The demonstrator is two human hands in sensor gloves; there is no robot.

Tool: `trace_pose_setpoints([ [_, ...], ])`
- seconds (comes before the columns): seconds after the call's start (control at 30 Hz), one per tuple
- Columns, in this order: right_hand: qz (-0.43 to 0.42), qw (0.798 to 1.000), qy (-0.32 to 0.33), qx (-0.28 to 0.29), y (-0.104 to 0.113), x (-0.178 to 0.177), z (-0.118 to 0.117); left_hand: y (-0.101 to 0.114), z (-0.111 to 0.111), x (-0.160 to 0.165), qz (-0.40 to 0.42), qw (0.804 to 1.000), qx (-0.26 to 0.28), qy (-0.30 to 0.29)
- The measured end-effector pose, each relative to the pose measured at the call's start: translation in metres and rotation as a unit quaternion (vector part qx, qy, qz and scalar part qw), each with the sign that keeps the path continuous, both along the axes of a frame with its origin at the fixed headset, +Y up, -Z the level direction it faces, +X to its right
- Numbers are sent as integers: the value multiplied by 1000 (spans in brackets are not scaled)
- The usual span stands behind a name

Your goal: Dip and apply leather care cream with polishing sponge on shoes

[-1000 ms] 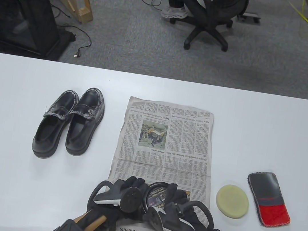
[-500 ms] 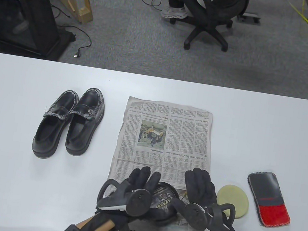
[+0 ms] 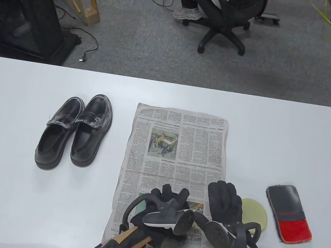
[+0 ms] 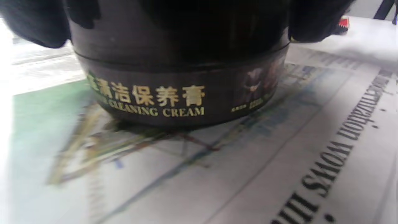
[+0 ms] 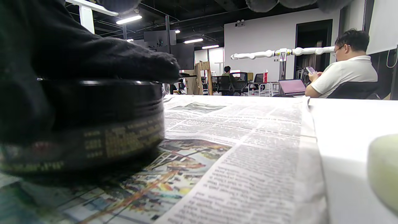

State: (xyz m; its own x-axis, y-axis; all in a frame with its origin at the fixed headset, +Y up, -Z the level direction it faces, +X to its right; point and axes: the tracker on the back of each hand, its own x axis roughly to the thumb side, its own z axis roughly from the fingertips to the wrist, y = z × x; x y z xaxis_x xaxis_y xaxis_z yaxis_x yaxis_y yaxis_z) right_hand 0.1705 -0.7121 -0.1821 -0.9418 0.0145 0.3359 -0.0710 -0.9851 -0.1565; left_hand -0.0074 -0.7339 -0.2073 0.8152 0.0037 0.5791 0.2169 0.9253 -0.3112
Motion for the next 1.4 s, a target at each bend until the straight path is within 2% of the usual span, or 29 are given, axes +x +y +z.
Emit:
trace_pose_setpoints([
  [0.03,0,1000,0,0,0,0,0,4,-1,-8,8,1000,7,7],
  [0.13,3,1000,-2,-3,-1,0,-1,26,-5,-62,9,997,28,67],
  [0.27,19,1000,-6,-16,-7,-3,-4,34,-11,-147,1,982,37,188],
  [0.3,22,1000,-5,-19,-8,-5,-4,32,-13,-176,13,974,27,225],
  [0.43,28,999,-6,-21,-10,-7,-5,20,-14,-237,24,949,8,314],
  [0.57,29,999,-7,-45,-16,-6,-8,0,-14,-263,-30,938,-10,344],
  [0.63,30,998,-6,-58,-19,-5,-10,-4,-13,-270,-24,937,-28,346],
  [0.67,29,998,-6,-61,-20,-5,-10,-4,-13,-271,2,938,-24,346],
  [0.77,27,997,-4,-74,-23,-5,-12,4,-13,-265,-29,940,-35,339],
  [0.83,29,996,0,-79,-25,-6,-12,14,-10,-252,-12,947,19,320],
  [0.87,32,996,3,-86,-27,-7,-13,21,-8,-241,20,952,59,301],
  [0.97,34,995,9,-98,-31,-9,-14,34,-4,-205,139,959,122,212],
  [1.03,33,994,12,-103,-32,-10,-14,35,-6,-181,165,966,116,162],
  [1.1,31,993,16,-112,-34,-10,-15,30,-8,-151,146,980,100,95],
  [1.17,30,993,17,-116,-34,-10,-15,22,-10,-133,138,985,86,65],
  [1.33,33,991,17,-125,-37,-10,-16,-1,-13,-121,132,990,35,38],
  [1.4,35,991,18,-127,-38,-11,-16,-4,-12,-124,127,990,35,46],
])
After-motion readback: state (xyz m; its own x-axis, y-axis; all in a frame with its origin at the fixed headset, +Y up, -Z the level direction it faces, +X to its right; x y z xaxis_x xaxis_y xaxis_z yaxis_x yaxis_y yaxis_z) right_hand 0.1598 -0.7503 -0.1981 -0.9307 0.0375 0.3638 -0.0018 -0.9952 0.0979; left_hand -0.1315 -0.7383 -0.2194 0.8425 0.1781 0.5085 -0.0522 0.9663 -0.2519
